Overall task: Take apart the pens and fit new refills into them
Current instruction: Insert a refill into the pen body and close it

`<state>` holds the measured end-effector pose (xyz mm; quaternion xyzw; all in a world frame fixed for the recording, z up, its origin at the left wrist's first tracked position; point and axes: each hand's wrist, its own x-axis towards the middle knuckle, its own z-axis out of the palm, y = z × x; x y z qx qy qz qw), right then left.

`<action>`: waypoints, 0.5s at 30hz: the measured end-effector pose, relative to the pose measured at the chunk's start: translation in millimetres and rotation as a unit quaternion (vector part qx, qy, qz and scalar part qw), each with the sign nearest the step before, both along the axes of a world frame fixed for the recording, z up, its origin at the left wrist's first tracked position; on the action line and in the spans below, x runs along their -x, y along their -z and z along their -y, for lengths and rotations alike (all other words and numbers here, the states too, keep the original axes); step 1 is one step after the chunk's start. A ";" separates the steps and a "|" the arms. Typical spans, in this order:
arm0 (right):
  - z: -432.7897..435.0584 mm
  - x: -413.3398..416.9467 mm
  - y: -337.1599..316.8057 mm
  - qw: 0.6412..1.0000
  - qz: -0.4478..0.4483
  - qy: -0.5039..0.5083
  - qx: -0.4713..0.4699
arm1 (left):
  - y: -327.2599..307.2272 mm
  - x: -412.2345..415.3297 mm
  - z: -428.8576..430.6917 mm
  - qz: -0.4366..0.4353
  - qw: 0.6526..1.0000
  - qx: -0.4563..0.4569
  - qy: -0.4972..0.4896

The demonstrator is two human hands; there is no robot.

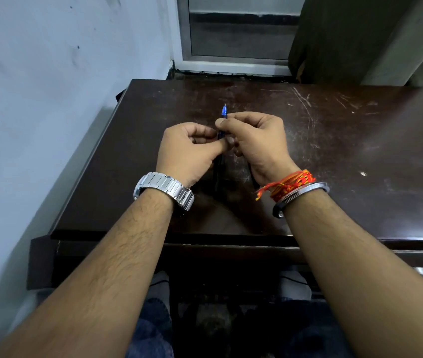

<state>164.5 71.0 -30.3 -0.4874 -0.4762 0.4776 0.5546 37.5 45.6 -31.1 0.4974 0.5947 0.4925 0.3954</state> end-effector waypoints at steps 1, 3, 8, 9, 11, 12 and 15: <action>-0.1 -0.4 0.1 1.000 0.001 -0.001 -0.001 | -0.1 0.0 -0.9 -0.005 1.000 0.006 0.004; -0.2 -0.8 0.5 1.000 0.004 0.000 -0.003 | -0.7 -0.8 -2.2 -0.022 1.000 0.012 0.014; 0.0 0.7 0.2 1.000 0.000 0.006 -0.007 | 0.6 -0.6 -0.4 -0.026 1.000 0.008 0.001; 0.0 1.1 0.0 1.000 -0.002 0.006 -0.009 | 0.3 -0.3 -0.2 -0.027 1.000 0.011 0.001; -0.2 1.6 0.1 1.000 -0.004 0.007 -0.013 | -1.7 -1.5 1.0 -0.029 0.999 0.019 0.013; -0.4 1.7 0.3 1.000 -0.002 0.008 -0.015 | -2.8 -2.5 1.4 -0.034 0.999 0.023 0.020; -0.2 1.6 0.4 1.000 0.012 0.014 -0.016 | -2.7 -4.6 2.7 -0.050 0.998 0.016 0.022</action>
